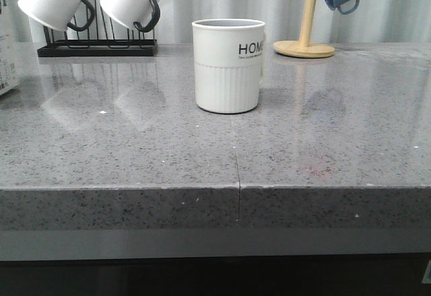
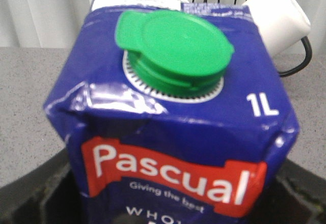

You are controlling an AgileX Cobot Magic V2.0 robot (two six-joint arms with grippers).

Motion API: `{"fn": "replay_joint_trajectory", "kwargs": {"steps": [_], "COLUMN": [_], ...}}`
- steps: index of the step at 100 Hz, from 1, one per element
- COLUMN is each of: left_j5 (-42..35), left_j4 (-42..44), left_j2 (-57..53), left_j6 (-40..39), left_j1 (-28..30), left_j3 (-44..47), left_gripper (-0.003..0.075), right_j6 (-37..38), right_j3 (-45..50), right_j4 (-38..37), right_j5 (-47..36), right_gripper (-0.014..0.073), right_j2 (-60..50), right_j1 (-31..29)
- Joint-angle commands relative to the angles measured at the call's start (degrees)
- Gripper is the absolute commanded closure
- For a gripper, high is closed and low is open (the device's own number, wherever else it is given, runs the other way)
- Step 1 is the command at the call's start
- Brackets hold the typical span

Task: Place milk next to cup
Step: 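Carry the milk carton beside the HOME mug and lower it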

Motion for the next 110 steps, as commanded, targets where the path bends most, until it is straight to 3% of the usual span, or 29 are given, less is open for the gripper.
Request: {"fn": "replay_joint_trajectory", "kwargs": {"steps": [1,34,85,110], "left_j5": [-5.6,-5.6,-6.1,-7.3], "left_j4": [-0.4,-2.2,-4.7,-7.9], "left_j2": [-3.7,-5.2,5.8,8.1], "left_j6": [-0.4,-0.4,-0.4,-0.4], "left_j1": [-1.6,-11.0,-24.7,-28.2], "left_j3": [-1.9,-4.6,-12.3,-12.3], "left_gripper": [0.0489,0.049,0.049,0.049], "right_j6": [-0.1,-0.1,-0.1,-0.1], "right_j3": [-1.4,-1.4,-1.4,-1.4], "right_j4": [-0.1,-0.1,-0.1,-0.1], "right_j5": [-4.0,-4.0,-4.0,-4.0], "right_gripper": [0.0631,0.0631,0.0631,0.0631], "right_j2": [0.5,0.5,0.5,0.5], "right_j1": [-0.1,-0.1,-0.1,-0.1]}}
